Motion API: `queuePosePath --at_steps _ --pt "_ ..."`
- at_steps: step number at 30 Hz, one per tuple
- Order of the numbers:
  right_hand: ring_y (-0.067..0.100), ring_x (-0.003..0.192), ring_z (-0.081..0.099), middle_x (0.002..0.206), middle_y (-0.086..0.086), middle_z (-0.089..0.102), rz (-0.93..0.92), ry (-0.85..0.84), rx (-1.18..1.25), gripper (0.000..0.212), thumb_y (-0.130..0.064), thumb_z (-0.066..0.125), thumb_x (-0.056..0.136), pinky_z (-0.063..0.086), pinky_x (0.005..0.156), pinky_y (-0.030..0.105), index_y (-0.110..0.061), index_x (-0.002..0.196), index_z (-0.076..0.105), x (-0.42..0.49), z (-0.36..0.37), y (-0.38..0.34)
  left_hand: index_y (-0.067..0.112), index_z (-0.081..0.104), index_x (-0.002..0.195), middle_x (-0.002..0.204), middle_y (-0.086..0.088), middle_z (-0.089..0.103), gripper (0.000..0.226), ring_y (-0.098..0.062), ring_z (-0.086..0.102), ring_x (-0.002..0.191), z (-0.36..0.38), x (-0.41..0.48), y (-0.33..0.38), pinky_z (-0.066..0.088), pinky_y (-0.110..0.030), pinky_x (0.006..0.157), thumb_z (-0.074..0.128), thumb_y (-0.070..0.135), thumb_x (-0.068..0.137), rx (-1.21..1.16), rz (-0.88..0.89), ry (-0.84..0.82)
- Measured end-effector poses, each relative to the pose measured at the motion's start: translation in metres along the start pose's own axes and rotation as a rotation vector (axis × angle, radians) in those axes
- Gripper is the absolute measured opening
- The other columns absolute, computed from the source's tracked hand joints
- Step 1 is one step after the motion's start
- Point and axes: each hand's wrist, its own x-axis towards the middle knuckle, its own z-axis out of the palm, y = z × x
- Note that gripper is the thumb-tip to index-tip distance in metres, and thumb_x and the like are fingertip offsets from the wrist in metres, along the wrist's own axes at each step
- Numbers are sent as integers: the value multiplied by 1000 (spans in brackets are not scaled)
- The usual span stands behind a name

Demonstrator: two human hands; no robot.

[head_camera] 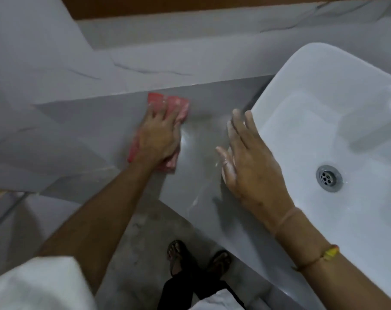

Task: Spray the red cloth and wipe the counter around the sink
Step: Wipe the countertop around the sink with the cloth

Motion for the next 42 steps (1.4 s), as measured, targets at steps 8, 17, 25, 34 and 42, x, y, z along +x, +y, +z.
queuePosePath --at_steps 8,17,25,34,42 --pt "25 144 25 155 18 27 72 63 -52 51 -27 39 99 26 116 31 2 141 36 -4 1 -2 17 38 141 150 -13 41 53 -39 26 143 10 -139 91 32 -54 112 51 29 91 -263 325 -18" --pt "25 142 30 152 18 34 70 108 -47 49 -25 41 98 24 114 27 3 138 42 -6 0 -5 7 42 139 153 -13 38 45 -39 25 143 9 -121 -27 23 -58 115 29 18 98 81 226 -24" --pt "27 141 33 151 18 36 66 150 -44 47 -21 44 97 25 113 27 5 135 45 -4 0 -6 13 37 140 150 -18 37 53 -41 30 139 -5 -61 45 28 -52 114 39 22 88 -127 -3 16" --pt "35 132 45 141 26 47 27 207 -26 47 -16 55 91 32 108 34 12 128 50 -5 1 -5 23 18 150 161 -4 19 55 -29 14 147 8 -93 13 20 -46 117 16 35 96 -22 130 -106" --pt "42 130 45 138 33 47 19 175 7 50 -15 59 88 35 106 43 15 127 49 -3 7 -3 5 10 149 154 -24 24 61 -45 25 136 -11 29 -4 20 -59 113 19 17 90 156 20 -14"
